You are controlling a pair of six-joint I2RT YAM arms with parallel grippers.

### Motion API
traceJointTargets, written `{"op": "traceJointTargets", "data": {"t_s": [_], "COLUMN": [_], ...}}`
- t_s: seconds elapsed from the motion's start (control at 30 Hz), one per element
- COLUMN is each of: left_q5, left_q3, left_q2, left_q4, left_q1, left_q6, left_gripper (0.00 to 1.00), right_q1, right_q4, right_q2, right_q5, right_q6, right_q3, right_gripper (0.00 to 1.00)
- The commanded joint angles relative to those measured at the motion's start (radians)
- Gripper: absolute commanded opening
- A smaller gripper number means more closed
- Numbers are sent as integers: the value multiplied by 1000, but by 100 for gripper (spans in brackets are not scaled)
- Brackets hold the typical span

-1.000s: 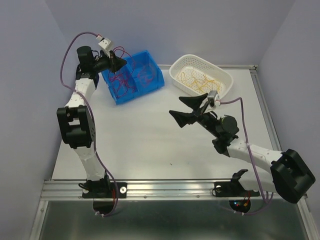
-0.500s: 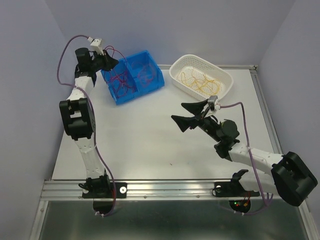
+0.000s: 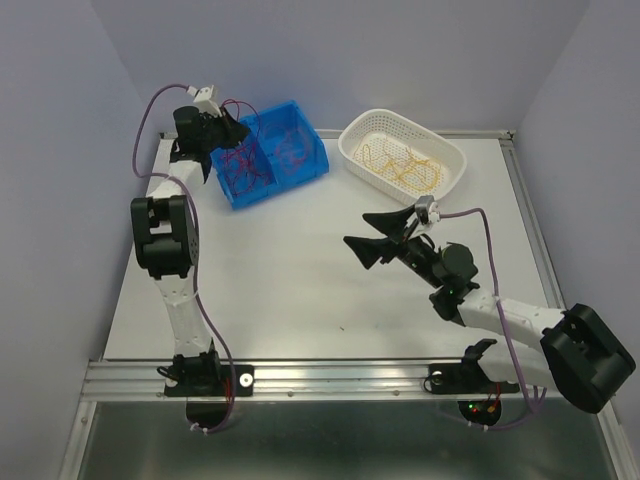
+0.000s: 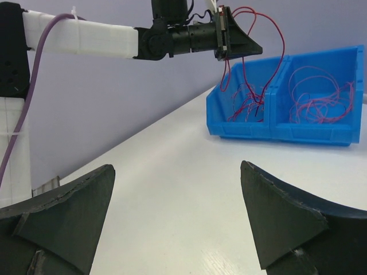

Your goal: Untangle the cables

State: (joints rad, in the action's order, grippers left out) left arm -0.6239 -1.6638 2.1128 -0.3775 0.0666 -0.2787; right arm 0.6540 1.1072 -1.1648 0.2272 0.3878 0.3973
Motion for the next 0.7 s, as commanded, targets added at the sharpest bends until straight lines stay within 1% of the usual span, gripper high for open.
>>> {"op": "traceJointTargets", "data": {"t_s": [0.0, 0.07, 0.1, 0.17, 0.27, 0.3, 0.4, 0.43, 0.47, 0.5, 0.6, 0.67], "left_q5": [87, 151, 158, 147, 138, 141, 179, 200, 213, 223, 256, 277], "left_q3": [24, 48, 58, 65, 38, 38, 58, 64, 71, 84, 113, 124], "left_q2": [-14, -27, -30, -13, 27, 32, 23, 6, -5, -13, -50, -76], "left_q4": [-83, -83, -90, -112, -106, -104, -101, -101, -101, -100, -95, -92], "left_q1": [-16, -17, -16, -17, -16, -14, -14, -11, -11, -11, -10, -10], "left_q6": [-22, -14, -13, -27, -51, -50, -16, -5, 2, 13, 38, 50], "left_gripper": [0, 0, 0, 0, 0, 2, 19, 23, 29, 38, 47, 50], "right_q1": [-4, -4, -4, -4, -5, -4, -4, -4, -2, -4, -4, -4], "right_q4": [33, 33, 33, 33, 31, 31, 31, 32, 33, 33, 31, 31], "right_q2": [16, 8, 7, 4, 4, 1, -19, -21, -22, -26, -53, -74], "right_q5": [1, 17, 15, 11, 30, 35, 31, 34, 37, 38, 32, 52], "right_q6": [37, 40, 43, 55, 59, 60, 72, 72, 71, 68, 69, 69], "right_q3": [-14, -14, -15, -14, -12, -11, -5, -5, -5, 0, 14, 29], "right_gripper": [95, 95, 95, 95, 95, 95, 94, 94, 94, 94, 94, 94]}}
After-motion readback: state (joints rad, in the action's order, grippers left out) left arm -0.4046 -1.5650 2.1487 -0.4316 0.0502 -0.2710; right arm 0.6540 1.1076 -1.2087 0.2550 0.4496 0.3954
